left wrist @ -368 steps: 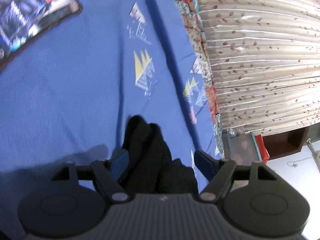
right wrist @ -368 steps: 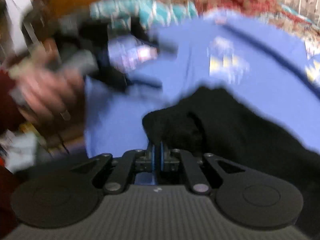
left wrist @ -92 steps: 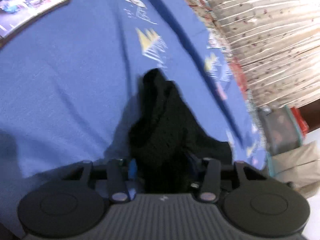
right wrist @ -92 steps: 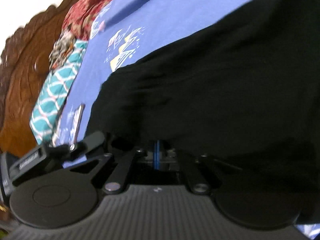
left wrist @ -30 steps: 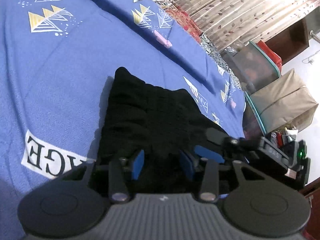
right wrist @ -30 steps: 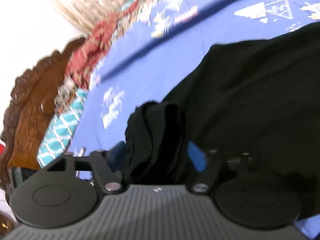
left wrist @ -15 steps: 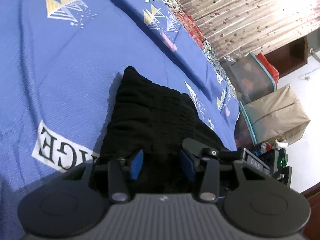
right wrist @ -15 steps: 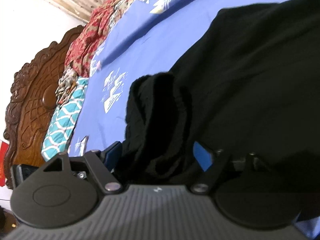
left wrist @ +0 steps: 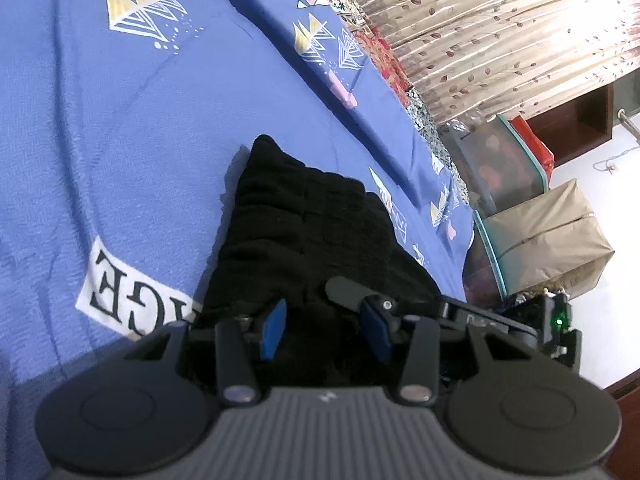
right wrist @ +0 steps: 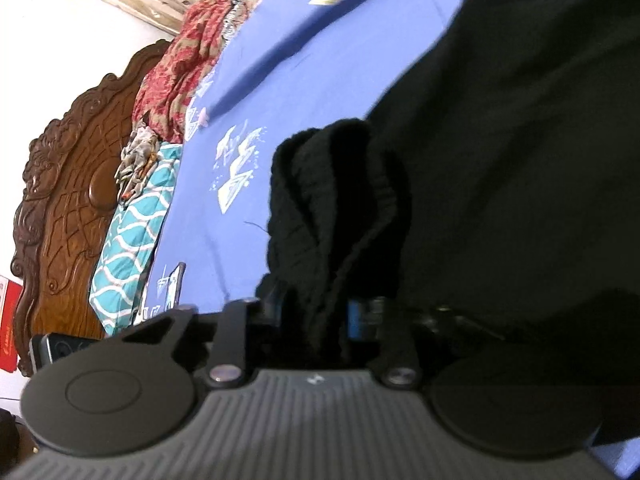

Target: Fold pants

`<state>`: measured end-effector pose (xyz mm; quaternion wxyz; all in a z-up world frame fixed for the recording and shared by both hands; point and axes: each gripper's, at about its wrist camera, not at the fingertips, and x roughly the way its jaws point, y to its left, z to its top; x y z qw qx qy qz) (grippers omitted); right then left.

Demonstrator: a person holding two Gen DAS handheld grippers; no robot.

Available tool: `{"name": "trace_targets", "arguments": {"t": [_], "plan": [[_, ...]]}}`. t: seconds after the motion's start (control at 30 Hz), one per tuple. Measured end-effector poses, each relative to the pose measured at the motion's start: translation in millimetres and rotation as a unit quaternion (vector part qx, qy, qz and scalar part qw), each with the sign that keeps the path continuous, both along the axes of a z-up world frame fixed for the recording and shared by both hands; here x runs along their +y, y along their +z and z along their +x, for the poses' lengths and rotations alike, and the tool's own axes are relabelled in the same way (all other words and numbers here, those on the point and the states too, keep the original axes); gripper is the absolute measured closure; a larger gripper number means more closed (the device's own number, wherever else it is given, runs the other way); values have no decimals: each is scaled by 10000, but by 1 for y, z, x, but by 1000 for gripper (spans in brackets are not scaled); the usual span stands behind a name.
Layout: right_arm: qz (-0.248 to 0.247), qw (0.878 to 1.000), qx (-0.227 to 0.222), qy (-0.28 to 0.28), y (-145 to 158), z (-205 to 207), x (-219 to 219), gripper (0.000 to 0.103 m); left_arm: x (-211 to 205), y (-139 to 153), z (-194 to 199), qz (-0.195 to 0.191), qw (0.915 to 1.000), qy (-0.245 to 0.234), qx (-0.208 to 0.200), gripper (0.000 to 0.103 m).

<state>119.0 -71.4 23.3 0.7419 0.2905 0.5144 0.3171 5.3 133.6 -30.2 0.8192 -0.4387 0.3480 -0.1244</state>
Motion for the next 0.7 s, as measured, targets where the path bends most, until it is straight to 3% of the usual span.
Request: {"name": "trace_targets", "arguments": {"t": [0.27,0.47,0.63,0.67,0.7], "plan": [[222,9970,-741,-6,40,-6,-7,81,10,29,-17,-160,9991,248,-306,55],[439,9920,-1127,-353,62,-4,-77,81,-2,49,-5,24,9992,182,-360,52],[-389,9944,-713,-671,29,5,-130,80,-40,54,26,215,9988,-288,-333,52],[-713,9928,-621,-734,17,8,-135,77,-52,54,34,316,9981,-431,-317,52],[-1048,9900,-502,-805,5,9,-137,66,-63,54,41,417,9971,-561,-284,52]]}}
